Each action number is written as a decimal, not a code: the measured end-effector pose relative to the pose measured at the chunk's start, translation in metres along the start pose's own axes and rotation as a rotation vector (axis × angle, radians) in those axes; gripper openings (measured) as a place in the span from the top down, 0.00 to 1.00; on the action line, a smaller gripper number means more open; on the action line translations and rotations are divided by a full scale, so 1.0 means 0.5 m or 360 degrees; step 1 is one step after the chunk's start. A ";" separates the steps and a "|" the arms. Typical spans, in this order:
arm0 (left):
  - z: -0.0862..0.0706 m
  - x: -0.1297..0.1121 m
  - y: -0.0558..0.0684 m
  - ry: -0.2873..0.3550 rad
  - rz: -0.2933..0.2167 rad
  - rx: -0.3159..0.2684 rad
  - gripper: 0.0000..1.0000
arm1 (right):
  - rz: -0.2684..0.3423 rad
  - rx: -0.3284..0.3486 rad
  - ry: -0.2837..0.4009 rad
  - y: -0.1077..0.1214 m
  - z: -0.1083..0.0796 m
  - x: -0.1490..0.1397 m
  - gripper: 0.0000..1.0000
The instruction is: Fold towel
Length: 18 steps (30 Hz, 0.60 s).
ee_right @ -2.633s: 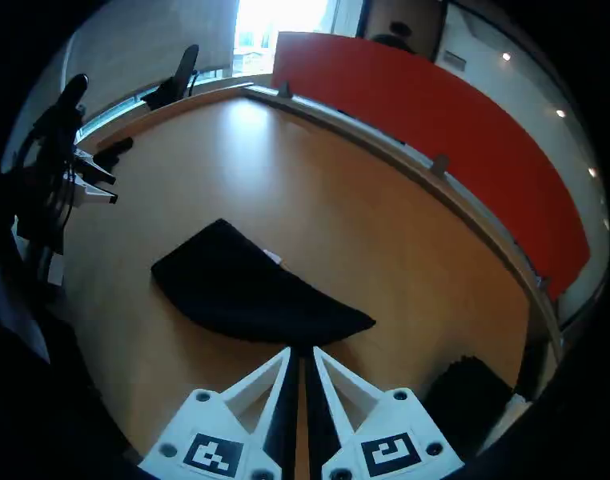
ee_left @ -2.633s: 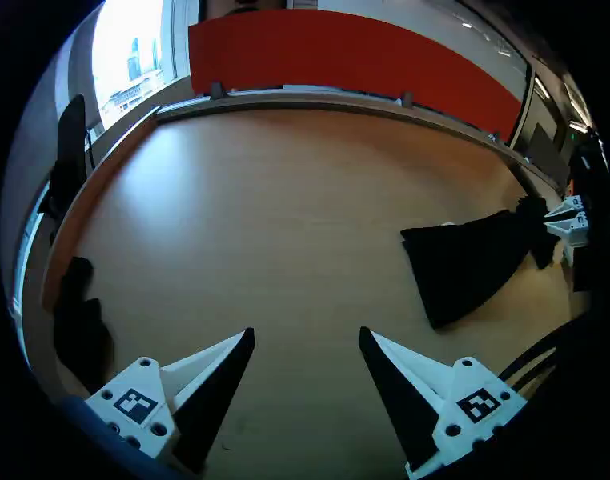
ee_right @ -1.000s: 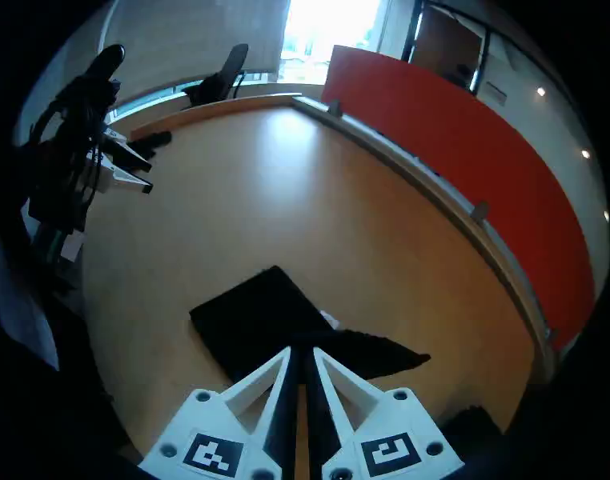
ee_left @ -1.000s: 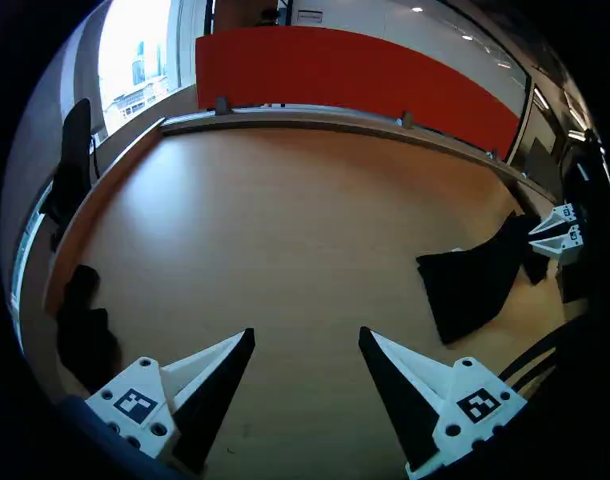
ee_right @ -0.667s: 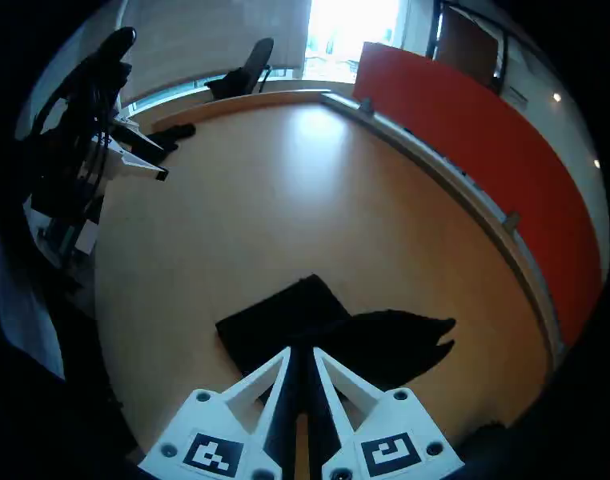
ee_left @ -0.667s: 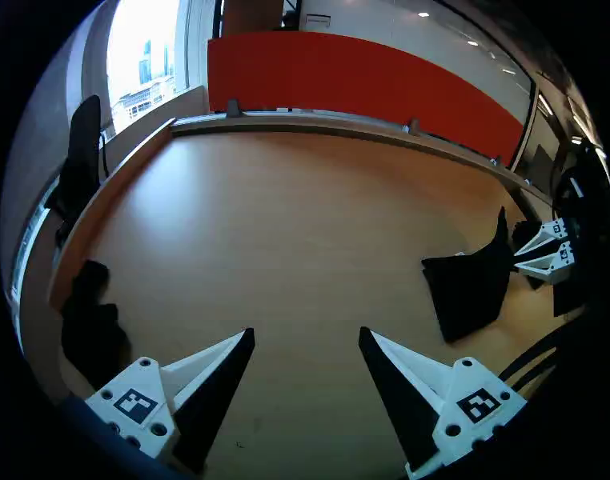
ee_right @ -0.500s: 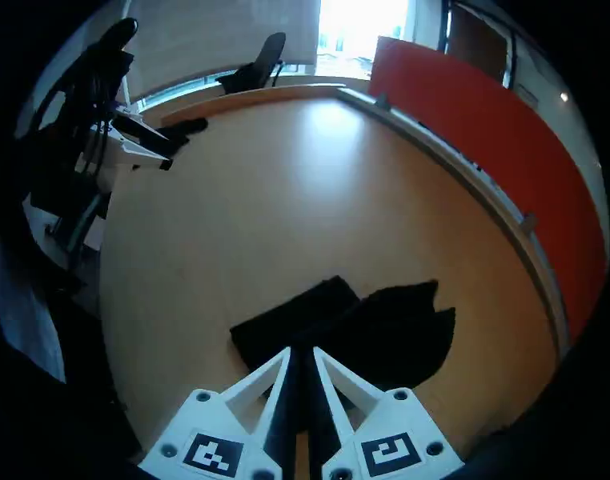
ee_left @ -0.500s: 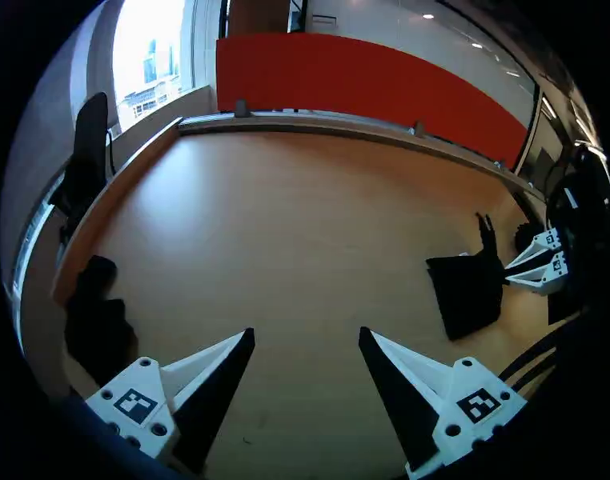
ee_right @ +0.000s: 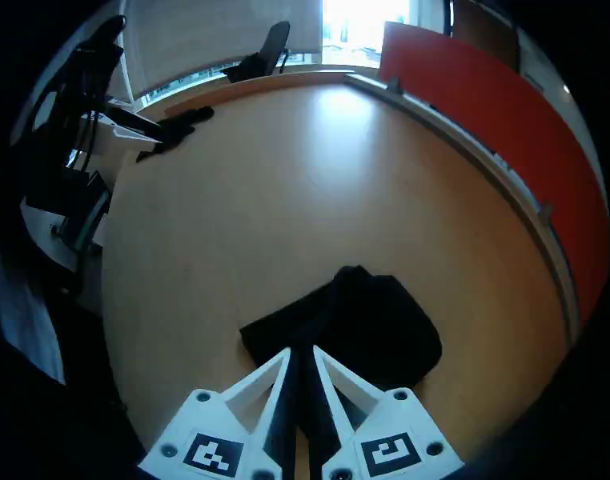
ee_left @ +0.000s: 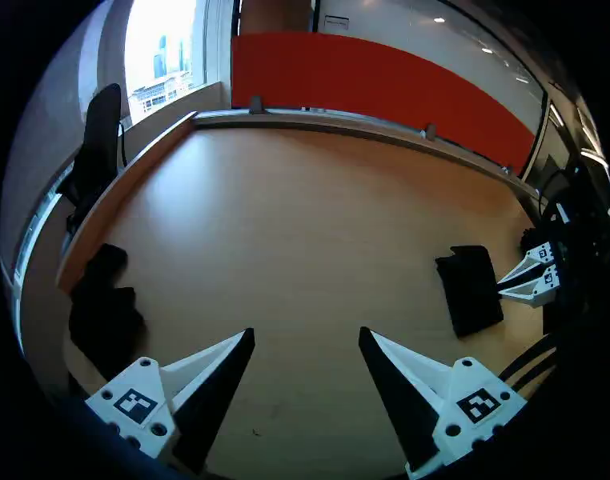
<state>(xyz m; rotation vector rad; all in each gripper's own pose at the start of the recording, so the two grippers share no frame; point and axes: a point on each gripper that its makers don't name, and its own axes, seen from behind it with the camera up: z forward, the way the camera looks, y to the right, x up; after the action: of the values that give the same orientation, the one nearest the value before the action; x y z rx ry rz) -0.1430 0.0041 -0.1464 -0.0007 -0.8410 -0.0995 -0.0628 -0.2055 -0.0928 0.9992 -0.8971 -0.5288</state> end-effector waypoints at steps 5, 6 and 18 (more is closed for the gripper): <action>0.004 0.002 0.007 -0.0001 0.0008 -0.0009 0.03 | 0.0011 -0.0014 0.0003 0.006 -0.004 0.000 0.92; 0.005 0.003 0.009 0.0000 0.0010 -0.0011 0.03 | 0.0014 -0.0016 0.0004 0.006 -0.005 -0.001 0.90; 0.020 0.015 0.018 -0.0003 0.0018 -0.0020 0.03 | 0.0050 -0.0059 -0.0013 0.028 -0.011 -0.020 0.36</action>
<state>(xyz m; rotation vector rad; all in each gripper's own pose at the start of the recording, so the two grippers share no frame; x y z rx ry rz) -0.1445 0.0128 -0.1339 -0.0172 -0.8422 -0.0944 -0.0637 -0.1889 -0.0859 0.9486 -0.9060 -0.5220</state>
